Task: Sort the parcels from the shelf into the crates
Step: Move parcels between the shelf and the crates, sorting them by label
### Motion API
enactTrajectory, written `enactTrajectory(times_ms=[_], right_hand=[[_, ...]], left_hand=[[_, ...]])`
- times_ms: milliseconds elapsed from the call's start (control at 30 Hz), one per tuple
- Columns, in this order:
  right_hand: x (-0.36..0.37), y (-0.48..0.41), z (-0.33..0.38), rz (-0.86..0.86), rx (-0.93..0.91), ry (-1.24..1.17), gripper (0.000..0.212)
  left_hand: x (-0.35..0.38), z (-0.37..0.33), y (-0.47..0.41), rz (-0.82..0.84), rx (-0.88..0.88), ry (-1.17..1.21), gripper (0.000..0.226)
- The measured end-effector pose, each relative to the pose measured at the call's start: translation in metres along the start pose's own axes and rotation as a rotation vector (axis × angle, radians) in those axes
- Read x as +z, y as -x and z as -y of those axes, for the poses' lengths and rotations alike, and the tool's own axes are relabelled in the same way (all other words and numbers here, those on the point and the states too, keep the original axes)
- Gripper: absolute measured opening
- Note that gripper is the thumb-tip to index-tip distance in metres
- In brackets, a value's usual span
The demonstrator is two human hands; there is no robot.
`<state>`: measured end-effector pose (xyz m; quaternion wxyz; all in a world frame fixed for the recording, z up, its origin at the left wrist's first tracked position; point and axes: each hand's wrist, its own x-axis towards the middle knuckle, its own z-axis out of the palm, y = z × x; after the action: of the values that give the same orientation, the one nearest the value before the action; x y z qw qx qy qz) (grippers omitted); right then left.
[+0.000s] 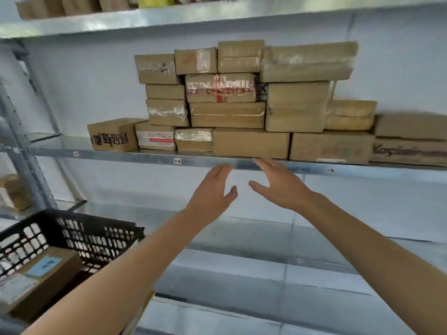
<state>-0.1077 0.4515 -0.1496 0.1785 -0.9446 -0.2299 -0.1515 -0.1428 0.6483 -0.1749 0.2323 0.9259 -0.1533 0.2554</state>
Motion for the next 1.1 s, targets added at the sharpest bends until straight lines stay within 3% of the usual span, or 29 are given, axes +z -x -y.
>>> enactTrajectory(times_ms=[300, 467, 600, 867, 1000, 1100], right_hand=[[-0.147, 0.11, -0.143, -0.175, 0.225, 0.111, 0.05], [-0.197, 0.162, -0.211, -0.208, 0.318, 0.118, 0.057], [-0.221, 0.18, -0.252, -0.214, 0.343, 0.09, 0.043], [-0.25, 0.144, -0.305, -0.228, 0.336, 0.036, 0.043], [-0.251, 0.115, -0.327, -0.21, 0.423, -0.092, 0.065], [-0.249, 0.094, -0.345, -0.198, 0.478, -0.143, 0.073]], left_hand=[[0.082, -0.19, -0.079, 0.107, 0.187, 0.29, 0.052], [0.117, -0.27, -0.109, 0.099, 0.212, 0.35, 0.055], [0.141, -0.3, -0.122, 0.109, 0.159, 0.335, 0.054], [0.162, -0.333, -0.166, 0.084, -0.025, 0.295, 0.053], [0.17, -0.343, -0.18, 0.104, -0.096, 0.315, 0.054], [0.18, -0.345, -0.195, 0.09, -0.145, 0.328, 0.043]])
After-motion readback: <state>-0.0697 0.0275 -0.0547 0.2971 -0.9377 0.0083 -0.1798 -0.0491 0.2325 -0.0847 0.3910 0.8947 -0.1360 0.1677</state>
